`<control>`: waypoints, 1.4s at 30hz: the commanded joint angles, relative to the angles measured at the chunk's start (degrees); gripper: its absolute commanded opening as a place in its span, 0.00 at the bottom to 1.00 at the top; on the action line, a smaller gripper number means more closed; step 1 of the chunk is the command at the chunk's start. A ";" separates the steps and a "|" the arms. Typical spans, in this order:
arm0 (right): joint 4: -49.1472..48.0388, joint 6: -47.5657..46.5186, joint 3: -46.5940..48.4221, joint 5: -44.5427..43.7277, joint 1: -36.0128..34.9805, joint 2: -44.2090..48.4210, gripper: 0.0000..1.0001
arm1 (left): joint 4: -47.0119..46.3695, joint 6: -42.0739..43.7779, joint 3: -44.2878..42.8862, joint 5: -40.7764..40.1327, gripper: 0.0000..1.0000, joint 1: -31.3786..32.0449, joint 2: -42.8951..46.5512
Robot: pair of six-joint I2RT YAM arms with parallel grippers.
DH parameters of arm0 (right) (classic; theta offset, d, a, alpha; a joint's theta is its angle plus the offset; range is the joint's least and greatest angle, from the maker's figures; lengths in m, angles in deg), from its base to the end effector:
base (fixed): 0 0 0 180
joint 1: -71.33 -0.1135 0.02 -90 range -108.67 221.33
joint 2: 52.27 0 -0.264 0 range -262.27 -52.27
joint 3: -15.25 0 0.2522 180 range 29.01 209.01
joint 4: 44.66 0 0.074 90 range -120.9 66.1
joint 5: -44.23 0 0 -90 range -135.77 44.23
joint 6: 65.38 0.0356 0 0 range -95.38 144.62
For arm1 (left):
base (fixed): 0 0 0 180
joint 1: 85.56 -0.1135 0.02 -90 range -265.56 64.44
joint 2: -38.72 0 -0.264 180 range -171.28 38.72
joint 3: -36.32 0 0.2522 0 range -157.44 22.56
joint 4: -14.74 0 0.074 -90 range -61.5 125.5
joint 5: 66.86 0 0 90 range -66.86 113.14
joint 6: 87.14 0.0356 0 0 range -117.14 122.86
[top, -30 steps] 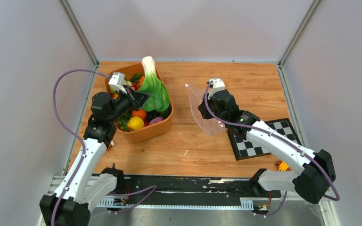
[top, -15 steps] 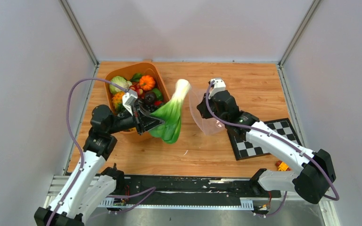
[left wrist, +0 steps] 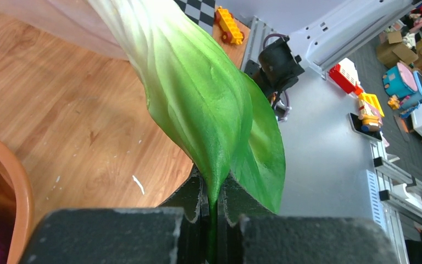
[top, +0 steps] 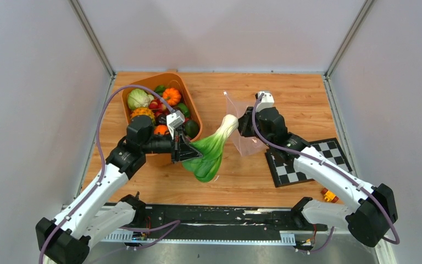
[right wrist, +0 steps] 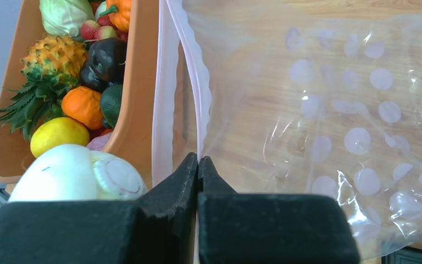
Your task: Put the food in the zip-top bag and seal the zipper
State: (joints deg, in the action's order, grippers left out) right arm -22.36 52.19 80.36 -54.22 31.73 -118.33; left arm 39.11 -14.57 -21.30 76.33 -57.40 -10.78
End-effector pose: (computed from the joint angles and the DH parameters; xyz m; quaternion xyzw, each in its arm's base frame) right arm 0.2078 0.1651 0.3075 -0.0470 0.8325 0.2522 0.4911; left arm 0.1538 -0.1147 0.3232 0.3343 0.6871 -0.5380 0.3559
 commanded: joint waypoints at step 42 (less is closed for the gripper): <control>-5.92 -7.92 -2.73 9.40 1.59 4.82 0.00 | 10.80 7.36 -4.49 -14.43 0.00 1.41 -11.07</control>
State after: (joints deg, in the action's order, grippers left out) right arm -25.40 46.47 76.62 -47.14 34.03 -114.73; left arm 50.23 -8.10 -23.26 62.17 -56.39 -21.44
